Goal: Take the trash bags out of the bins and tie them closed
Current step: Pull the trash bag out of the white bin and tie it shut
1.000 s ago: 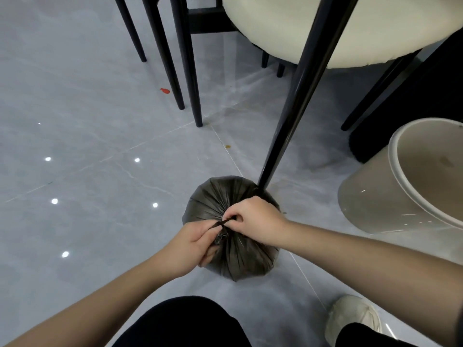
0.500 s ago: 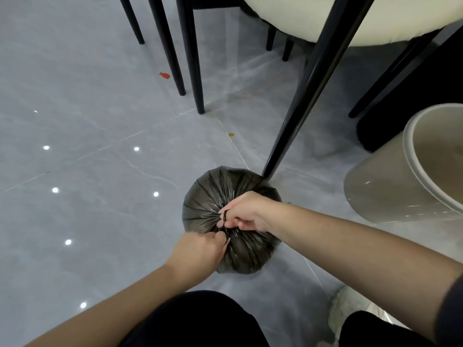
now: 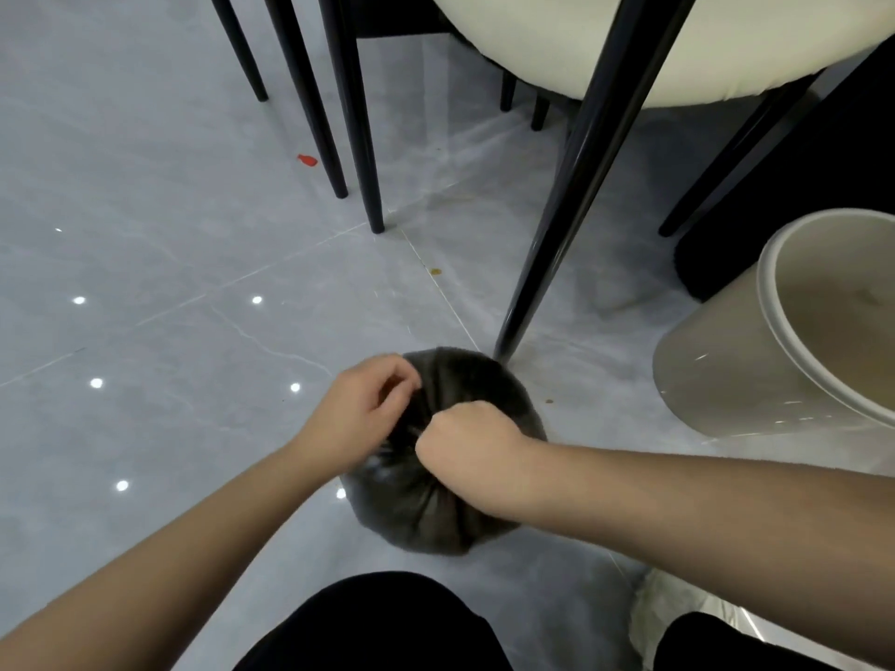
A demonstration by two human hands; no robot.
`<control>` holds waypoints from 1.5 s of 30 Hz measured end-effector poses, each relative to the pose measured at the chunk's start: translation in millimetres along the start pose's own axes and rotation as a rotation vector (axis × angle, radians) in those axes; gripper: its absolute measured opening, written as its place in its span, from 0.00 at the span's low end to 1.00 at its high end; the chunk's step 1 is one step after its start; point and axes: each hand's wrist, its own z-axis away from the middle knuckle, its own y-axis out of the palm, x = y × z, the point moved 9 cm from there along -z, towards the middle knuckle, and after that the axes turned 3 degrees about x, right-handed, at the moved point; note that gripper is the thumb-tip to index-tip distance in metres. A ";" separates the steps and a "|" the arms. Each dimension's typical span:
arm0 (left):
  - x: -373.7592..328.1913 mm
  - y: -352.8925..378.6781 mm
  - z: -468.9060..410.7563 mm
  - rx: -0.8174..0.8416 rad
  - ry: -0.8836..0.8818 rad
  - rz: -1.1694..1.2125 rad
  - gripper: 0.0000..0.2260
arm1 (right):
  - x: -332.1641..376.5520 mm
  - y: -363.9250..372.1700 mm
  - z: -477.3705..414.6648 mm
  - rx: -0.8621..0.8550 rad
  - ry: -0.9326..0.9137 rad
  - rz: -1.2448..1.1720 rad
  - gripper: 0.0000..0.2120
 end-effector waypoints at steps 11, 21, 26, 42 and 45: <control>2.6 92.2 -6.0 0.849 -0.384 0.387 0.14 | 5.5 42.5 27.2 -0.283 -0.312 0.399 0.06; 2.7 82.8 -13.0 0.751 -0.271 0.223 0.01 | 6.5 29.3 39.4 -0.496 -0.415 0.338 0.14; -17.3 74.7 -24.7 0.651 -0.051 0.143 0.08 | 3.1 19.8 39.7 -0.528 -0.436 0.337 0.13; 11.4 66.1 -13.1 0.535 -0.299 0.333 0.10 | -17.1 1.6 44.4 -0.635 -0.423 0.111 0.09; -6.0 58.4 -16.2 0.371 -0.066 0.027 0.14 | -33.8 4.5 27.5 -0.387 -0.348 -0.195 0.07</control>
